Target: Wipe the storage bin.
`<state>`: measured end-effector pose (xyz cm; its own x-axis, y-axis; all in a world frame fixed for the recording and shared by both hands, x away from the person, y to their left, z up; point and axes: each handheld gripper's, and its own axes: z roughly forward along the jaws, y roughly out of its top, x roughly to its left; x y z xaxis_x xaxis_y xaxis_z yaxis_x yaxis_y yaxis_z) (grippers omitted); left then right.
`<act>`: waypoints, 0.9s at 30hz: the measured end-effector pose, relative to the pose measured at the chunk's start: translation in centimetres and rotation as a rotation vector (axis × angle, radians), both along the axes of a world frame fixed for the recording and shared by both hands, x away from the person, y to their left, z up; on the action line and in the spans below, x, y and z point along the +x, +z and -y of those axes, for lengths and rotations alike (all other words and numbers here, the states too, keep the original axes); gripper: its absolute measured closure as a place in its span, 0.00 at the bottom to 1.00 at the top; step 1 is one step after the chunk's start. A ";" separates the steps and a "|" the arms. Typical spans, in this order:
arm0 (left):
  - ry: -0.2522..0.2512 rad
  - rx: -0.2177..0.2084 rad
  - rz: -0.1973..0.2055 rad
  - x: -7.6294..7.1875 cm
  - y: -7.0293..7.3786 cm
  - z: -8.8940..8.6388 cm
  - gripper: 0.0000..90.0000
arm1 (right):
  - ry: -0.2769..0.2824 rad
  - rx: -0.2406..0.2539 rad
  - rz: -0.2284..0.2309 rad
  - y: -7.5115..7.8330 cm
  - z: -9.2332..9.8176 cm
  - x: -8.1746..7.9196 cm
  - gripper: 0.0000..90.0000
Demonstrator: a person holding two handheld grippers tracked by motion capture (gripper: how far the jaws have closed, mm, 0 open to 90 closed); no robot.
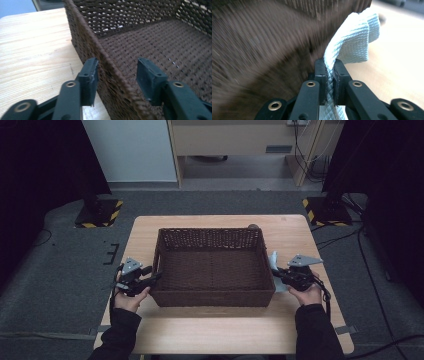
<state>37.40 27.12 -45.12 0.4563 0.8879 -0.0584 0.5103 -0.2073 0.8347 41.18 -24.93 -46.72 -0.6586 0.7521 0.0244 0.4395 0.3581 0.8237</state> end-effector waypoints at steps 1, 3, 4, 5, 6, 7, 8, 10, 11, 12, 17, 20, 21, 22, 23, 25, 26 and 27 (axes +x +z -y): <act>-0.006 0.007 -0.005 0.0 -0.1 0.0 0.59 | 0.002 0.027 0.030 0.8 0.2 -0.4 0.94; -0.013 0.015 -0.018 0.0 -0.2 0.0 0.62 | 0.011 0.045 0.067 1.9 0.4 -1.1 0.94; -0.014 0.009 -0.021 0.0 -0.3 0.0 0.63 | 0.014 0.044 0.073 2.2 0.4 -1.4 0.94; -0.013 0.007 -0.021 0.0 -0.3 0.0 0.63 | 0.020 0.036 0.067 2.1 0.3 -1.6 0.94; -0.013 0.008 -0.021 0.0 -0.3 0.0 0.64 | 0.022 0.014 0.056 1.9 0.2 -1.8 0.94; -0.008 0.007 -0.021 0.0 -0.3 0.1 0.64 | 0.024 -0.004 0.040 1.6 0.0 -1.9 0.94; -0.006 0.005 -0.021 -0.1 -0.3 0.1 0.65 | 0.029 -0.020 0.012 0.9 -0.2 -1.9 0.94; 0.013 -0.001 -0.021 -0.1 -0.4 0.2 0.68 | 0.031 -0.036 -0.016 0.1 -0.5 -1.7 0.94; 0.018 0.005 -0.023 -0.1 -0.3 0.2 0.69 | 0.033 -0.045 -0.037 -0.3 -0.7 -1.6 0.94; 0.021 0.010 -0.022 -0.1 -0.3 0.3 0.69 | 0.035 -0.059 -0.052 -0.8 -0.8 -1.4 0.94; 0.043 0.019 -0.015 -0.2 -0.3 0.5 0.72 | 0.034 -0.095 -0.117 -2.7 -1.3 -1.1 0.94; 0.054 0.013 -0.015 -0.2 -0.3 0.6 0.72 | 0.028 -0.099 -0.128 -2.7 -1.2 -1.2 0.94; 0.058 0.013 -0.016 -0.2 -0.3 0.6 0.73 | 0.025 -0.091 -0.116 -2.3 -1.1 -1.3 0.94; 0.060 0.014 -0.019 -0.2 -0.3 0.6 0.73 | 0.023 -0.068 -0.086 -1.6 -0.8 -1.5 0.94; 0.064 0.014 -0.017 -0.2 -0.3 0.7 0.73 | 0.021 -0.052 -0.060 -1.1 -0.6 -1.6 0.94; 0.072 0.010 -0.015 -0.1 -0.3 0.7 0.73 | 0.014 -0.003 0.003 0.6 0.0 -2.1 0.94; 0.076 0.008 -0.017 0.0 -0.3 0.8 0.73 | 0.013 0.020 0.035 1.4 0.3 -2.4 0.94; 0.079 0.010 -0.017 0.2 -0.3 0.8 0.73 | 0.021 0.033 0.058 2.1 0.4 -2.7 0.94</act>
